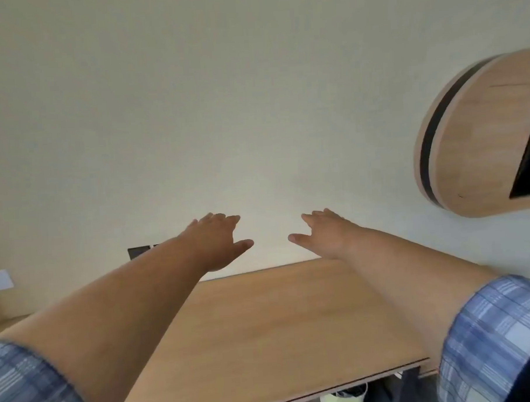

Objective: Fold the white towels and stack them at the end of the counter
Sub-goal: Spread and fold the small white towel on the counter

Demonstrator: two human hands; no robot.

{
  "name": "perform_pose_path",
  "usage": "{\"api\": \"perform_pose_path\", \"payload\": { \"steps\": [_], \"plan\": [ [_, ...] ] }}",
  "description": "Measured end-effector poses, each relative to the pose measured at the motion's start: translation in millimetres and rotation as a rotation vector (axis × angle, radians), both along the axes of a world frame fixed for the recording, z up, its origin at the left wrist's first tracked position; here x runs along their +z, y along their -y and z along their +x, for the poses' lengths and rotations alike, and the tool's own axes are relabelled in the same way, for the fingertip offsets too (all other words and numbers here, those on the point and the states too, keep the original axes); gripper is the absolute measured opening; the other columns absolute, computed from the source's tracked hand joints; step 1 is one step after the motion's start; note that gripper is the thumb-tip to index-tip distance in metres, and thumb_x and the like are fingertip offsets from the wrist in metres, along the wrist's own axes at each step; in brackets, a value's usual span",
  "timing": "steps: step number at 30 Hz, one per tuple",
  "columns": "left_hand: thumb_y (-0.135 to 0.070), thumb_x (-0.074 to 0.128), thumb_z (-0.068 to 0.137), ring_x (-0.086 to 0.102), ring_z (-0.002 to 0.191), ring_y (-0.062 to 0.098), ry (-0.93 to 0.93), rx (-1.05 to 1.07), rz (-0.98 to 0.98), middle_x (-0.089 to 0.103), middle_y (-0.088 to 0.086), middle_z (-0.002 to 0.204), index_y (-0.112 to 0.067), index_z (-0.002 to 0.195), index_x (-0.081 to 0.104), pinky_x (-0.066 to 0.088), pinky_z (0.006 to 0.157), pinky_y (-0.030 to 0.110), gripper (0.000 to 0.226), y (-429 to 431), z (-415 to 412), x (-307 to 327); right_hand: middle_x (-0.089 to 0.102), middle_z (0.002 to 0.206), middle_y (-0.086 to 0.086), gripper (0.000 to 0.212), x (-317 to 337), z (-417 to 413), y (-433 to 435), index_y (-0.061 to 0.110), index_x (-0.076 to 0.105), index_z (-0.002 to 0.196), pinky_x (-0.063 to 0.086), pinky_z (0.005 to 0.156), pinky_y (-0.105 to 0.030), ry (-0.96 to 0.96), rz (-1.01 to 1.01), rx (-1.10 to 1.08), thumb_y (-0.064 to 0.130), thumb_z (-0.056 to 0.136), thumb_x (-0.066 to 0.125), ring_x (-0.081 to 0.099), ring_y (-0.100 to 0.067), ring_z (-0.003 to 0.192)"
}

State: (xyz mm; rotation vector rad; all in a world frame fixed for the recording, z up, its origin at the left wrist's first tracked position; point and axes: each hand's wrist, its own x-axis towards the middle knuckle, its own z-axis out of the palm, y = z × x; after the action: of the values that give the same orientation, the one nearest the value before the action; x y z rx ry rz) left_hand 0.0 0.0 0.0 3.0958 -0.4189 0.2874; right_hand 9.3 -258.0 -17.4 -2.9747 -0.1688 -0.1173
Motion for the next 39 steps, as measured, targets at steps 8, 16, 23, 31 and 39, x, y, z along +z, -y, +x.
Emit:
{"api": "perform_pose_path", "payload": {
  "steps": [8,16,23,31,39],
  "plan": [
    [-0.065,0.036,0.094,0.022,0.146,0.024,-0.033,-0.147,0.036,0.032,0.004,0.157,-0.023,0.155,0.023,0.022,0.117,0.047,0.075,93.5,19.1,-21.2,0.047,0.136,-0.003,0.074,-34.2,-13.5,82.5,0.017,0.040,0.143,0.035,0.106,-0.046,-0.038,0.028,-0.140,0.071,0.093,0.037,0.028,-0.026,0.139],
    [-0.064,0.038,0.095,0.025,0.146,0.025,-0.068,-0.364,0.066,0.033,0.007,0.157,-0.019,0.154,0.024,0.026,0.116,0.048,0.075,250.8,18.6,-65.6,0.042,0.150,-0.009,0.083,-82.0,-59.7,222.4,0.016,0.034,0.150,0.029,0.113,-0.049,-0.076,0.031,-0.323,0.073,0.091,0.037,0.027,-0.031,0.143],
    [-0.061,0.041,0.096,0.025,0.146,0.025,-0.186,-0.461,0.030,0.031,0.007,0.158,-0.018,0.155,0.023,0.024,0.117,0.042,0.075,414.4,-4.7,-118.2,0.047,0.148,-0.009,0.082,-135.9,-114.0,376.6,0.014,0.039,0.149,0.036,0.110,-0.044,-0.114,0.123,-0.524,0.072,0.090,0.040,0.043,-0.029,0.135],
    [-0.059,0.046,0.094,0.029,0.142,0.029,-0.242,-0.378,-0.051,0.034,0.007,0.156,-0.022,0.154,0.025,0.026,0.113,0.042,0.073,564.3,-19.1,-172.5,0.048,0.145,-0.012,0.067,-171.0,-147.8,540.9,0.016,0.044,0.146,0.040,0.108,-0.046,-0.175,0.211,-0.521,0.060,0.096,0.044,0.042,-0.034,0.137],
    [-0.061,0.041,0.095,0.012,0.150,0.031,-0.289,-0.308,0.015,0.021,0.007,0.162,-0.024,0.156,0.015,0.014,0.120,0.045,0.076,629.4,14.1,-214.1,0.033,0.157,-0.005,0.080,-202.4,-82.3,608.1,0.027,0.030,0.152,0.034,0.112,-0.051,-0.294,0.178,-0.449,0.073,0.087,0.039,0.026,-0.032,0.146]
  ]
}}
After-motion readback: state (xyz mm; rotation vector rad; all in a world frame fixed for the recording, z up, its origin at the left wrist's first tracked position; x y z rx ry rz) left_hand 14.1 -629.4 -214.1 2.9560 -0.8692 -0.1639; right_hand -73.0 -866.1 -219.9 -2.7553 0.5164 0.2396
